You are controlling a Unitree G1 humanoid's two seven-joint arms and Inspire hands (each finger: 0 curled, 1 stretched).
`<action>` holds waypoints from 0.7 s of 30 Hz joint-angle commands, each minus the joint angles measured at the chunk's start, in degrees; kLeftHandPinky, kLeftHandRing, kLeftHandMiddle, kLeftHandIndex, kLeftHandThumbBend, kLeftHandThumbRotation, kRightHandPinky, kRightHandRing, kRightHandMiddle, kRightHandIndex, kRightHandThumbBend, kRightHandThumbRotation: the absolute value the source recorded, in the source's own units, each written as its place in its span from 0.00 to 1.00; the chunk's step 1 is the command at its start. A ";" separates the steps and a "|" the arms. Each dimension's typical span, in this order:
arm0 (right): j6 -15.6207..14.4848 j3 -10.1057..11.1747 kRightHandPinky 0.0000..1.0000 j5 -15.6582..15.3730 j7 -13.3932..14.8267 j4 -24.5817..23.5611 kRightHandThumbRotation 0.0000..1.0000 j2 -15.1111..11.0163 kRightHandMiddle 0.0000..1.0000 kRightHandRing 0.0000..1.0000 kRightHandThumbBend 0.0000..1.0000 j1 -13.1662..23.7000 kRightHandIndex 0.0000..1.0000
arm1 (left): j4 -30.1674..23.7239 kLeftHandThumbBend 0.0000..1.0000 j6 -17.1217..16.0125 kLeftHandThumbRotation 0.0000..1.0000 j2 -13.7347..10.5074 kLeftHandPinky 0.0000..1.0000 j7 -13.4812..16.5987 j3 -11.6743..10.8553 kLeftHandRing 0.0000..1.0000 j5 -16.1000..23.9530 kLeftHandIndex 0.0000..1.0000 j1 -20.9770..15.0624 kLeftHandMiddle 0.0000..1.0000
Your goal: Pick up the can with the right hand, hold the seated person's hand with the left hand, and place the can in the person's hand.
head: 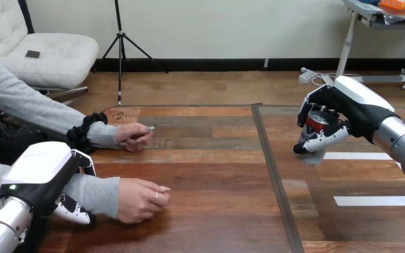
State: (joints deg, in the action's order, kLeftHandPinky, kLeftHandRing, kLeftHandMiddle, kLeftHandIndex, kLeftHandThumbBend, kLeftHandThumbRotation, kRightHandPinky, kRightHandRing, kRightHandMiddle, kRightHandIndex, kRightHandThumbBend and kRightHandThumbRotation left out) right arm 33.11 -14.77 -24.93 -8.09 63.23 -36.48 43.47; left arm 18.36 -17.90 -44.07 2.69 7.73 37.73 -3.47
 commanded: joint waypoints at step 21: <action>0.21 1.18 0.33 0.08 1.01 -2.12 0.00 -1.73 0.41 0.37 0.75 2.57 0.43 | -8.75 0.88 1.22 0.00 0.69 0.14 0.65 -4.70 0.20 -3.41 0.43 -2.08 0.28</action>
State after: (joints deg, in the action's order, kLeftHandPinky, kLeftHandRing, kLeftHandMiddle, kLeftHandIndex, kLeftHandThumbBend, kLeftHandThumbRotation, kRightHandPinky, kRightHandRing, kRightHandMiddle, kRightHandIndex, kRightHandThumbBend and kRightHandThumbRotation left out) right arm 33.05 -14.78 -25.04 -8.09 63.23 -36.48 43.47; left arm 14.26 -16.94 -43.87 2.59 6.12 36.29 -2.74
